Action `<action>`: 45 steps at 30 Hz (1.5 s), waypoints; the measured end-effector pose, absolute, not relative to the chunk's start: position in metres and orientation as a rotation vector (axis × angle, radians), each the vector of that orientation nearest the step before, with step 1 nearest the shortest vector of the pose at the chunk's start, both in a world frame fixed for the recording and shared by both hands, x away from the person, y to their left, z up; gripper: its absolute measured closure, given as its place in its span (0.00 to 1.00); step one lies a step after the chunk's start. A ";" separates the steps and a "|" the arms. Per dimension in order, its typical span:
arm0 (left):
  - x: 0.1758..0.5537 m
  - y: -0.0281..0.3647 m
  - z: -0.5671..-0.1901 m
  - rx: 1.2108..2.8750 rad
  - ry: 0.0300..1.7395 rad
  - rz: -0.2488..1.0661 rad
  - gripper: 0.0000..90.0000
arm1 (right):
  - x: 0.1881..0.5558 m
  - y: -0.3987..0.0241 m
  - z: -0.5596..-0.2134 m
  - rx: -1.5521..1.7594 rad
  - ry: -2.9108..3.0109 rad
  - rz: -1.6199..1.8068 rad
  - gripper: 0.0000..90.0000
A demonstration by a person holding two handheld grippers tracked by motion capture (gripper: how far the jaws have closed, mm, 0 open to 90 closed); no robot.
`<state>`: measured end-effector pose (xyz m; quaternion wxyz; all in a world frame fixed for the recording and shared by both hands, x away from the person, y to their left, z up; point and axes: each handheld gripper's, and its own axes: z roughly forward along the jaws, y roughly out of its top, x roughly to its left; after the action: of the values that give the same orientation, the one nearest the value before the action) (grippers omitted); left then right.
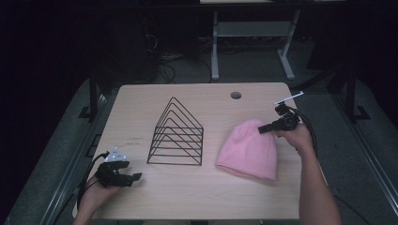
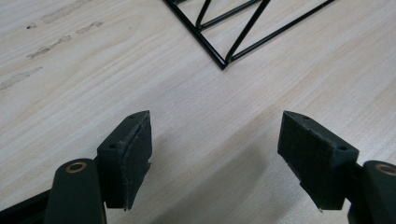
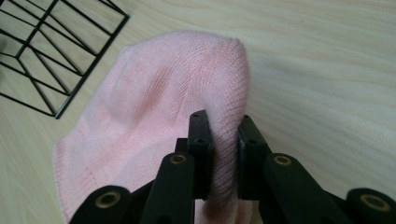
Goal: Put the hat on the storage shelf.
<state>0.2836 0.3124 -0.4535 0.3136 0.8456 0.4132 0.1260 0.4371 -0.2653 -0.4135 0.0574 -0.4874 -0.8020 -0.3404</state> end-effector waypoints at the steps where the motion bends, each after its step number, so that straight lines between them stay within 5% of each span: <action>1: 0.283 0.312 -0.453 2.226 1.093 0.332 0.29 | 0.434 -0.264 -0.409 -1.472 -2.434 -1.053 0.88; 18: 0.281 0.307 -0.450 2.264 1.047 0.318 0.29 | 0.380 -0.236 -0.335 -1.210 -2.623 -1.249 0.88; 45: 0.283 0.303 -0.429 2.222 0.968 0.209 0.29 | 0.368 -0.223 -0.246 -1.045 -2.757 -1.333 0.88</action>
<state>0.2828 0.3027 -0.4286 0.3469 0.8567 0.3732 0.0806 0.3684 -0.2226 -0.2463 -0.0467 -0.3226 -0.8512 -0.4114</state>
